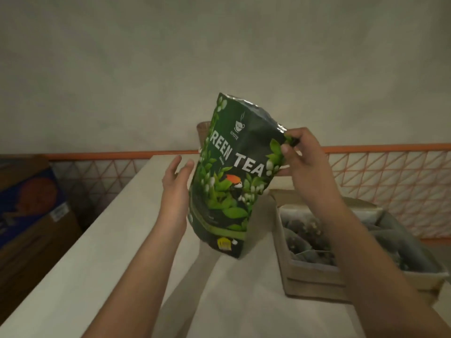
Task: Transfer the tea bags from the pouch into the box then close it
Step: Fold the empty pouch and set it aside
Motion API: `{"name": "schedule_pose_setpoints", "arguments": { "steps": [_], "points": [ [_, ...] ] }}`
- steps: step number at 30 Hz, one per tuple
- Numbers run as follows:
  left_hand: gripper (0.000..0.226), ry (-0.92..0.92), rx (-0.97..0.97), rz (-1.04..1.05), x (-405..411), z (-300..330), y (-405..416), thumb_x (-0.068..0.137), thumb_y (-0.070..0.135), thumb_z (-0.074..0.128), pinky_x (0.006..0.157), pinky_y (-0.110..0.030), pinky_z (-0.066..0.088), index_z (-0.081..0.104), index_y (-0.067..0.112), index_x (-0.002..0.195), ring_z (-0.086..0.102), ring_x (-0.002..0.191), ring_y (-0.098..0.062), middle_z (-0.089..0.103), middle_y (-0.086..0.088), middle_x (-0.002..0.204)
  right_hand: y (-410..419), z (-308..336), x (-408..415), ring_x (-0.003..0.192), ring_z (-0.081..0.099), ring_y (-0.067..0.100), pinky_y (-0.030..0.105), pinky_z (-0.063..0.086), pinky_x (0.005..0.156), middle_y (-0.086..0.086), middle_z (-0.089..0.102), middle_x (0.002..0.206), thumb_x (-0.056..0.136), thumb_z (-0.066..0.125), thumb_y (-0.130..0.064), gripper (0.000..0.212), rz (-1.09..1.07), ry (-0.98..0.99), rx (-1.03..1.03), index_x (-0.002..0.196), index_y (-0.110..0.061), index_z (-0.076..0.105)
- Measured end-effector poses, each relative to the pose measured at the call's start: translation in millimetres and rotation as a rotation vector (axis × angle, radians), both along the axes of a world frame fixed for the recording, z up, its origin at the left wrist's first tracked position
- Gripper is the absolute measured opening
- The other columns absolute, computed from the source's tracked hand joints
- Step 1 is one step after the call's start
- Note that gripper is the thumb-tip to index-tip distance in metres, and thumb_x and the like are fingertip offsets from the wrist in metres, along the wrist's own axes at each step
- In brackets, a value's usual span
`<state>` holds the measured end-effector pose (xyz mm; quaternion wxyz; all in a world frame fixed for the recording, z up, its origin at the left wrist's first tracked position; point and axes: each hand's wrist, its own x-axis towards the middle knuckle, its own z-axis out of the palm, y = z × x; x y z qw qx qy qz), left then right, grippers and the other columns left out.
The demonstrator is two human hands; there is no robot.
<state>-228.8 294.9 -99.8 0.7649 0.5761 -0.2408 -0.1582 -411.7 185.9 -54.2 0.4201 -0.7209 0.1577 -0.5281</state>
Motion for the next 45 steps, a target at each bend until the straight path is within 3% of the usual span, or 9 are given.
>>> {"name": "schedule_pose_setpoints", "arguments": {
  "steps": [4, 8, 13, 17, 20, 23, 28, 35, 45],
  "points": [
    [0.046, -0.175, 0.16, -0.027, 22, 0, 13, 0.108, 0.042, 0.042, 0.106, -0.021, 0.031, 0.047, 0.028, 0.151, 0.041, 0.137, -0.001, 0.047, 0.011, 0.154, -5, 14, 16, 0.081, 0.062, 0.007, 0.032, 0.053, 0.066, -0.002, 0.061, 0.099, 0.101, 0.04, -0.001, 0.029, 0.149, 0.043, 0.048, 0.092, -0.026, 0.052],
    [0.042, -0.185, 0.217, -0.092, 23, -8, 28, 0.109, 0.047, 0.037, 0.087, -0.022, 0.05, 0.073, 0.029, 0.119, 0.07, 0.099, 0.003, 0.076, 0.012, 0.11, 3, 18, 36, 0.073, 0.063, 0.005, 0.026, 0.048, 0.063, -0.008, 0.067, 0.084, 0.1, 0.038, 0.001, 0.029, 0.232, -0.034, 0.193, 0.093, -0.023, 0.052],
    [0.035, -0.114, 0.158, 0.045, 34, -24, 39, 0.107, 0.038, 0.047, 0.098, -0.047, 0.055, 0.078, 0.023, 0.097, 0.074, 0.101, -0.025, 0.08, -0.003, 0.1, 29, -2, 61, 0.113, 0.061, 0.018, 0.036, 0.052, 0.095, 0.01, 0.059, 0.128, 0.101, 0.045, -0.012, 0.032, 0.02, -0.101, 0.215, 0.119, -0.039, 0.046],
    [0.04, -0.144, 0.235, 0.211, 50, -32, 39, 0.109, 0.034, 0.043, 0.089, -0.036, 0.049, 0.073, 0.008, 0.102, 0.068, 0.105, -0.029, 0.074, -0.008, 0.099, 59, -36, 76, 0.098, 0.063, 0.006, 0.02, 0.051, 0.083, -0.008, 0.063, 0.108, 0.095, 0.058, -0.037, 0.056, 0.019, -0.064, 0.298, 0.143, -0.031, 0.03],
    [0.043, -0.198, 0.294, 0.27, 60, -41, 39, 0.111, 0.031, 0.039, 0.081, -0.033, 0.041, 0.069, 0.002, 0.109, 0.063, 0.106, -0.03, 0.07, -0.015, 0.11, 65, -62, 86, 0.077, 0.058, 0.005, 0.029, 0.047, 0.071, -0.004, 0.059, 0.086, 0.092, 0.054, -0.052, 0.042, -0.106, 0.127, 0.256, 0.121, -0.023, 0.046],
    [0.042, -0.222, 0.359, 0.313, 66, -52, 41, 0.111, 0.028, 0.037, 0.079, -0.03, 0.034, 0.067, -0.001, 0.111, 0.055, 0.099, -0.023, 0.066, -0.014, 0.108, 63, -78, 97, 0.065, 0.052, -0.005, 0.013, 0.038, 0.058, -0.003, 0.054, 0.075, 0.099, 0.044, -0.046, 0.034, -0.098, 0.205, 0.248, 0.086, -0.015, 0.049],
    [0.042, -0.216, 0.424, 0.376, 78, -64, 49, 0.111, 0.031, 0.035, 0.079, -0.031, 0.033, 0.066, 0.002, 0.107, 0.054, 0.097, -0.025, 0.064, -0.014, 0.104, 58, -90, 110, 0.065, 0.048, 0.002, 0.009, 0.036, 0.053, -0.003, 0.053, 0.073, 0.104, 0.043, -0.028, 0.029, -0.08, 0.232, 0.338, 0.083, -0.01, 0.054],
    [0.042, -0.216, 0.548, 0.405, 99, -73, 52, 0.11, 0.028, 0.041, 0.076, -0.039, 0.037, 0.064, -0.007, 0.106, 0.06, 0.108, -0.043, 0.066, -0.032, 0.112, 77, -108, 113, 0.09, 0.065, 0.027, 0.046, 0.051, 0.085, 0.005, 0.07, 0.091, 0.075, 0.012, -0.087, 0.09, 0.014, 0.537, 0.154, 0.095, -0.017, 0.064],
    [0.041, -0.27, 0.558, 0.481, 105, -74, 51, 0.111, 0.029, 0.036, 0.073, -0.036, 0.033, 0.063, -0.002, 0.108, 0.06, 0.106, -0.041, 0.066, -0.028, 0.11, 83, -108, 106, 0.06, 0.05, 0.031, 0.046, 0.05, 0.061, 0.008, 0.052, 0.058, 0.077, 0.052, -0.079, 0.07, 0.185, 0.257, 0.255, 0.066, -0.01, 0.049]
  ]
}}
